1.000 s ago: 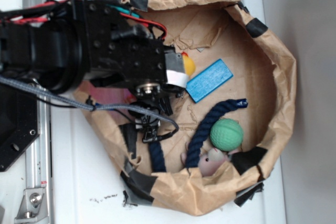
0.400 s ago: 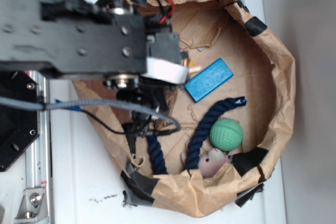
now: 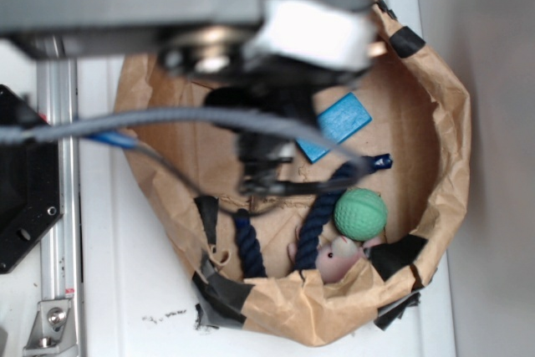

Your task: Grab the shell.

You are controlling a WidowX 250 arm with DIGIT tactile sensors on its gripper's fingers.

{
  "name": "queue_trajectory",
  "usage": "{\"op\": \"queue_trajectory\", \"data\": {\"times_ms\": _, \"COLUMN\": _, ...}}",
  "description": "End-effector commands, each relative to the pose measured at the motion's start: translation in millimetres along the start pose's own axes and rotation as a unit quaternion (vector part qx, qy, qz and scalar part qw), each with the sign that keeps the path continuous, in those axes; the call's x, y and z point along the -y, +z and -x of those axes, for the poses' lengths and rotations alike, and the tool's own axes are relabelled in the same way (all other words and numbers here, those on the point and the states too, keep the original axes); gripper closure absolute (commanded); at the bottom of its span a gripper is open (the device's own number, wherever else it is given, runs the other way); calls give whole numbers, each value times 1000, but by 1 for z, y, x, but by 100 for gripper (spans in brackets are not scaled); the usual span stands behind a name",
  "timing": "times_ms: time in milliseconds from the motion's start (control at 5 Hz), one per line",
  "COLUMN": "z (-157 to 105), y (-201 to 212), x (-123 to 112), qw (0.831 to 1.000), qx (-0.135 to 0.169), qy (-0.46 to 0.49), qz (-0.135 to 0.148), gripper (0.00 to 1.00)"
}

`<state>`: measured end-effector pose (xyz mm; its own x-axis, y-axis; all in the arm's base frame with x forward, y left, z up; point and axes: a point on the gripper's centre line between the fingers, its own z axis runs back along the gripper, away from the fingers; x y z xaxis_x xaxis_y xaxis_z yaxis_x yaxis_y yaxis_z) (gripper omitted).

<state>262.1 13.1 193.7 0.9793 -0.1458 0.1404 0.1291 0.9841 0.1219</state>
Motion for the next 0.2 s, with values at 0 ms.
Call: {"op": "queue_trajectory", "data": {"times_ms": 0, "z": -10, "y": 12, "x": 8, "qw": 1000, "qx": 19, "qy": -9, "qz": 14, "gripper": 100}}
